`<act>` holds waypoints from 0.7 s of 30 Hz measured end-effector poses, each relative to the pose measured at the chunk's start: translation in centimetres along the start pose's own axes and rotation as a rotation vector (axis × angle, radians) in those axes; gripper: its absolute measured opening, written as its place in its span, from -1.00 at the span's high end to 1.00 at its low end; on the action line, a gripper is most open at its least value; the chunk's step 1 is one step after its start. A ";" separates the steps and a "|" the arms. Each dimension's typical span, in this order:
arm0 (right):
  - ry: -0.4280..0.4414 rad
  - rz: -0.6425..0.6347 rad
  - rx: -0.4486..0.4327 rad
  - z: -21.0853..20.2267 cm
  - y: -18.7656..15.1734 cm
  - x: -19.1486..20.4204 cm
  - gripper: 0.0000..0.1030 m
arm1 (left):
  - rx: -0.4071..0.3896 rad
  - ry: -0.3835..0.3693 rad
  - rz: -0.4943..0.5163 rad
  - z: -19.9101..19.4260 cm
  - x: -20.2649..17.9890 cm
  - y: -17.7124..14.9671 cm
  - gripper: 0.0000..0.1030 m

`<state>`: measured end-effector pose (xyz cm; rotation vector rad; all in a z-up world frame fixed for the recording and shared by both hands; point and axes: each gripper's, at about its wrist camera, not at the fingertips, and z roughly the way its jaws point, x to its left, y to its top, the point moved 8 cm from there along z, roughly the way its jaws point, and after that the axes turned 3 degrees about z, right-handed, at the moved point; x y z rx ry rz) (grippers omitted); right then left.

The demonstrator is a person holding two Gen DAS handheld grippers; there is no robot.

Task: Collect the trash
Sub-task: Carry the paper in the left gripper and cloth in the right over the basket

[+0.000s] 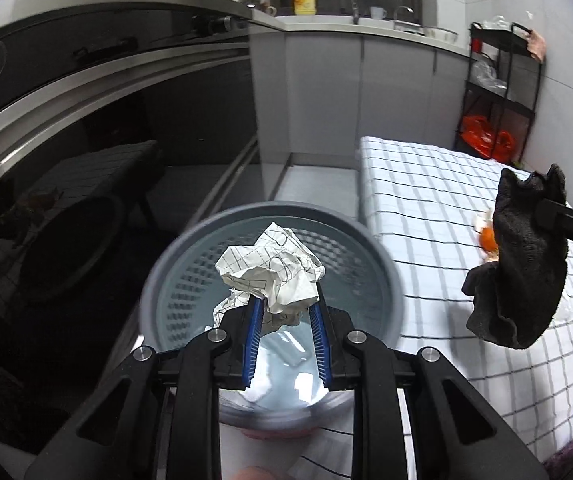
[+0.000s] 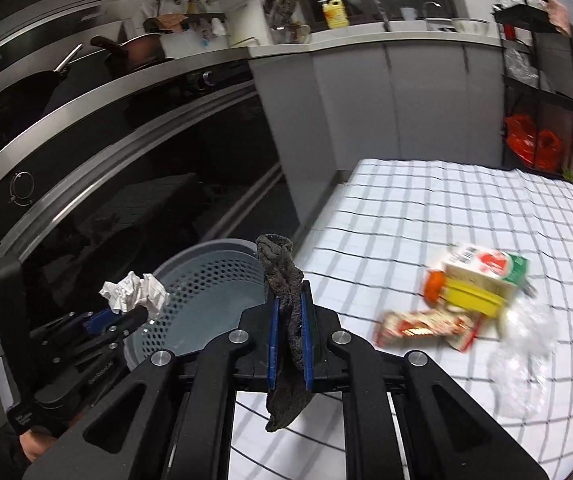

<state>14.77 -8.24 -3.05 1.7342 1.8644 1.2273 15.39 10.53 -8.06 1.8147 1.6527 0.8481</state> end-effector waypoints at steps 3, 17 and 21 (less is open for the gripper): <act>0.035 -0.019 0.002 1.5 0.8 2.0 0.81 | 0.007 0.027 -0.024 0.9 1.9 0.4 0.55; 0.135 -0.087 0.109 9.0 -0.3 8.0 0.81 | 0.133 0.020 -0.116 5.7 5.8 -1.4 0.55; 0.129 -0.085 0.158 10.7 -1.0 8.2 0.81 | 0.153 0.013 -0.119 6.4 5.6 -1.5 0.53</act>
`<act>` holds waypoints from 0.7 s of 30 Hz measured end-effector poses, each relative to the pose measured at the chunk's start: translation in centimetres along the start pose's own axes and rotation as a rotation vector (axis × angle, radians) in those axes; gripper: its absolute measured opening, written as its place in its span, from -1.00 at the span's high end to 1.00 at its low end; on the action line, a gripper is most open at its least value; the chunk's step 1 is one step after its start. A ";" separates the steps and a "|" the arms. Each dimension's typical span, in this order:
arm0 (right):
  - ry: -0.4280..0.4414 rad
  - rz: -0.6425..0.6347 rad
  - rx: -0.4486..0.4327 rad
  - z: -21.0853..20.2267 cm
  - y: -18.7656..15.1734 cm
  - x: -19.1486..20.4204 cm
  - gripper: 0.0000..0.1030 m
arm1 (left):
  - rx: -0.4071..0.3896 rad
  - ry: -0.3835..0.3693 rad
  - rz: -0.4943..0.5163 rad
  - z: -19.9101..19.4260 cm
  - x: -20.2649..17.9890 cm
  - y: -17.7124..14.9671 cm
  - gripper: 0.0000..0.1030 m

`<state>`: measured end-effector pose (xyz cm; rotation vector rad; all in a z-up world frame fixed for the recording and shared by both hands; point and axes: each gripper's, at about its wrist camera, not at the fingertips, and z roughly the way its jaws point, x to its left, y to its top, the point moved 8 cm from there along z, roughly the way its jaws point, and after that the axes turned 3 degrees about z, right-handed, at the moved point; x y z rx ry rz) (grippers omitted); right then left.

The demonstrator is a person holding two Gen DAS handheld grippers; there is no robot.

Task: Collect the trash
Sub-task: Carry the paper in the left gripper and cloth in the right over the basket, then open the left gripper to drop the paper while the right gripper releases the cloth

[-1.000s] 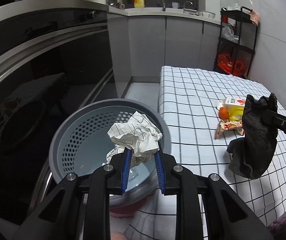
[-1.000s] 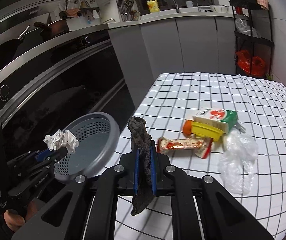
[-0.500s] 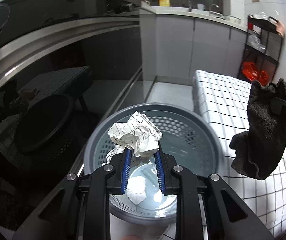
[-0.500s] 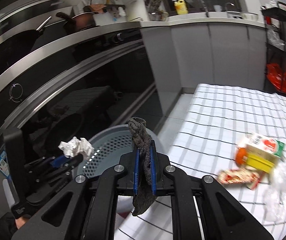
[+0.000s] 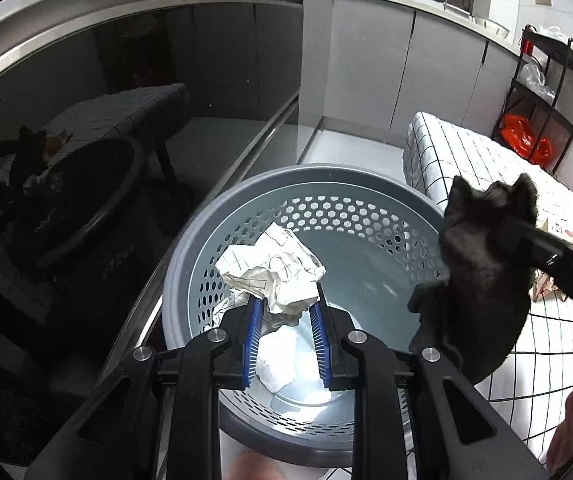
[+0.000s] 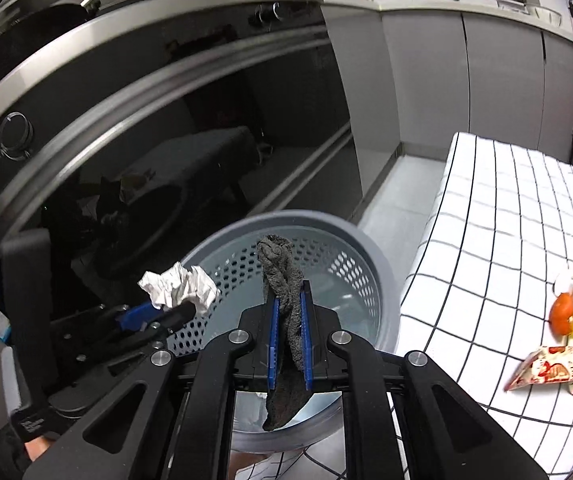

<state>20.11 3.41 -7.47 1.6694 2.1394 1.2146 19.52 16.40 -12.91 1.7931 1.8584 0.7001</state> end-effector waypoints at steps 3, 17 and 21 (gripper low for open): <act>0.003 0.006 0.023 0.9 -0.3 0.0 0.81 | 0.012 0.002 0.000 0.3 0.0 -0.2 0.49; -0.003 0.013 0.076 3.1 -1.1 -0.2 0.79 | 0.052 0.003 -0.019 1.2 1.0 -0.8 0.36; -0.001 0.015 0.069 2.8 -1.2 -0.3 0.71 | 0.056 0.004 -0.032 1.3 1.4 -0.7 0.02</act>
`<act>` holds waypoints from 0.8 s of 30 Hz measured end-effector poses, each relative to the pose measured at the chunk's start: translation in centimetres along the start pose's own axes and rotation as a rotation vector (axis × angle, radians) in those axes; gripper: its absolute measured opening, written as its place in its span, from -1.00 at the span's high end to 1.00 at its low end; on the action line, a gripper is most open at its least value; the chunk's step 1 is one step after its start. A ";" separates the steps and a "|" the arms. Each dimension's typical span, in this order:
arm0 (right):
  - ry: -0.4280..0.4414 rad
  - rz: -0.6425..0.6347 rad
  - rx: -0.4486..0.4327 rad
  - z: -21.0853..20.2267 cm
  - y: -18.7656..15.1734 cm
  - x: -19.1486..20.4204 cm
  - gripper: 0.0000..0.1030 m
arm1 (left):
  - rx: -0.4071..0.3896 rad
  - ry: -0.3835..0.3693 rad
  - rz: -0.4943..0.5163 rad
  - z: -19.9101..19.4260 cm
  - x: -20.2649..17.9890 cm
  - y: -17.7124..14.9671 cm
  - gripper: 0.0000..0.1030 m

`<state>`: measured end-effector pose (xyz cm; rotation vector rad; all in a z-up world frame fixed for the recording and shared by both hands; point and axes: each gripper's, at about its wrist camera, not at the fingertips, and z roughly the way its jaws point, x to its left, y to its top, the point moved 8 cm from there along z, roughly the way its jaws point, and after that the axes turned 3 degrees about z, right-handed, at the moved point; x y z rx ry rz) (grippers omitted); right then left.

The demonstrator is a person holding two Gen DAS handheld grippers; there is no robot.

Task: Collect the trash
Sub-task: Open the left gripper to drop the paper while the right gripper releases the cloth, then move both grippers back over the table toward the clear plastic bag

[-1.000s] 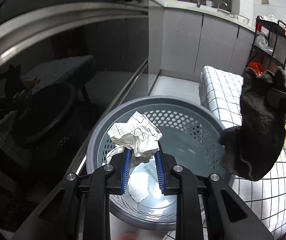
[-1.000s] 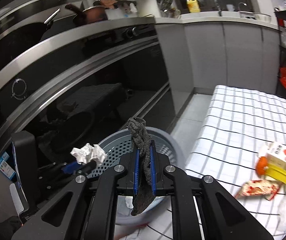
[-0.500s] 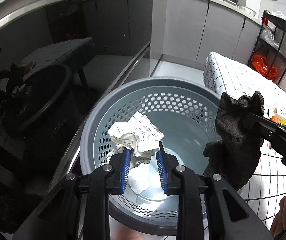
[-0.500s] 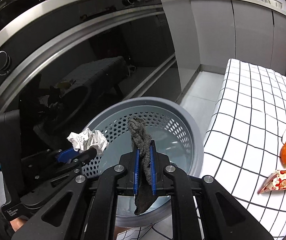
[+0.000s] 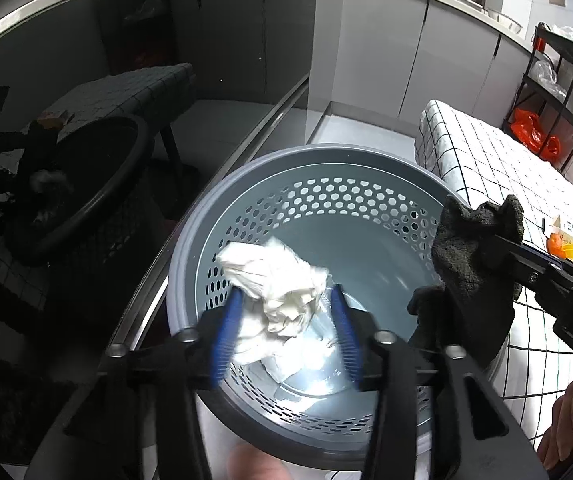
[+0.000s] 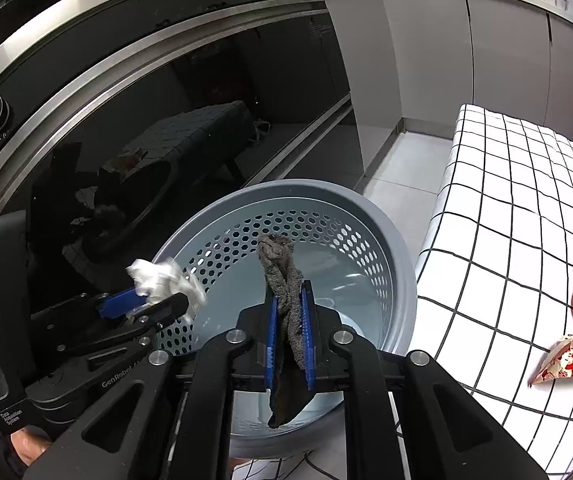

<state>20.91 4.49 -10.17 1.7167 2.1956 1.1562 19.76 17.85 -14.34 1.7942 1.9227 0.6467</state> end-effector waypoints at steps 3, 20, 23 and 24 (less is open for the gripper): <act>-0.001 0.000 -0.013 -0.1 0.0 -0.2 0.36 | -0.008 0.001 -0.009 -0.2 0.2 0.1 -0.24; -0.002 0.009 -0.036 -1.0 0.0 -0.8 0.24 | -0.012 0.012 -0.012 -0.2 0.1 0.1 -0.32; -0.004 0.010 -0.038 -1.1 -0.1 -1.0 0.23 | -0.016 0.013 -0.009 -0.3 -0.1 0.2 -0.32; -0.005 0.010 -0.039 -1.2 -0.1 -1.1 0.22 | -0.018 0.013 -0.009 -0.4 -0.1 0.2 -0.32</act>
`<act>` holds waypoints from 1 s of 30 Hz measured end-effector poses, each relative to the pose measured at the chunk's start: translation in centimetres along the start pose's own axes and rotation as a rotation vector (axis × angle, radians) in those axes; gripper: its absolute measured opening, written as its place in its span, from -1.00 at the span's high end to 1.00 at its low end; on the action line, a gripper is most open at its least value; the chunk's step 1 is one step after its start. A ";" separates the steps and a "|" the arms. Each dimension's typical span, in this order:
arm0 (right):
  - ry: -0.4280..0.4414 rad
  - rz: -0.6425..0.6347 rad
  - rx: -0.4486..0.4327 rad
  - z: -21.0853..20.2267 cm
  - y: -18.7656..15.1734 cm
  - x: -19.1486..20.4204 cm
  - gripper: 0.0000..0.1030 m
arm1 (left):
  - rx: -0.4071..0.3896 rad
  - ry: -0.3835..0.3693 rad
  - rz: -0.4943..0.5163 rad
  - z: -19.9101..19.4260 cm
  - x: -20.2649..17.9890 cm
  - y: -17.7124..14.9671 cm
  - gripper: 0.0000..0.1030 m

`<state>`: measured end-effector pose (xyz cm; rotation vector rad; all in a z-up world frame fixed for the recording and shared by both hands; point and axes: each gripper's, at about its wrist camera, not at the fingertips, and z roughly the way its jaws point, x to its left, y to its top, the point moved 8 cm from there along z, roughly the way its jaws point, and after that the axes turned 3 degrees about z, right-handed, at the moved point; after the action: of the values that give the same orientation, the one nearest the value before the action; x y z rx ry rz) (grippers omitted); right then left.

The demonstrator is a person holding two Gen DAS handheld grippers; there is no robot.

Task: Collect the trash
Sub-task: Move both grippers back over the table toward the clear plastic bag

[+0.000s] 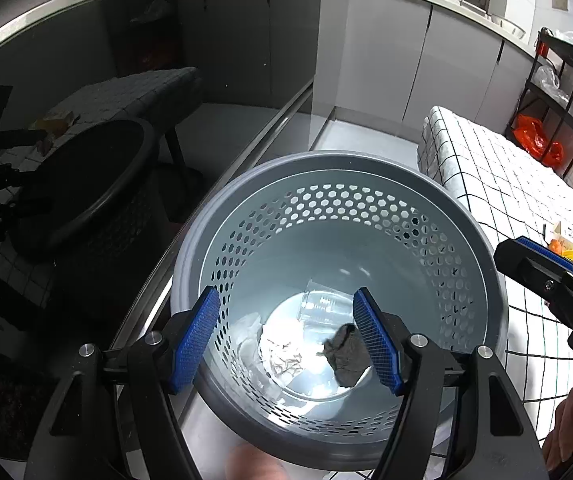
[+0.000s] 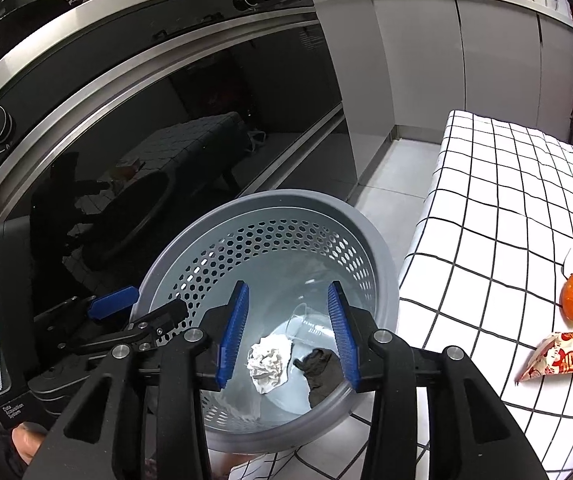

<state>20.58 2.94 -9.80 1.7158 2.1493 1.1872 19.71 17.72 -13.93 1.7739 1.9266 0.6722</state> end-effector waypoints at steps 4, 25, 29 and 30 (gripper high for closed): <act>-0.007 0.004 -0.011 -0.5 -0.1 -0.4 0.19 | -0.009 -0.001 0.001 -0.2 -0.5 0.1 -0.32; -0.131 0.076 -0.107 -8.2 -2.4 -7.2 -0.09 | -0.121 -0.119 0.069 -3.5 -8.5 0.6 -0.66; -0.187 0.110 -0.131 -10.7 -3.3 -10.1 -0.13 | -0.115 -0.155 0.090 -3.6 -11.2 0.3 -0.66; -0.199 0.120 -0.136 -11.2 -3.5 -10.8 -0.15 | -0.117 -0.161 0.096 -3.7 -11.9 0.3 -0.66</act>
<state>15.34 -12.05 -8.22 1.8391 1.8326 1.1087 18.68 5.64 -10.99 1.7981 1.6724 0.6397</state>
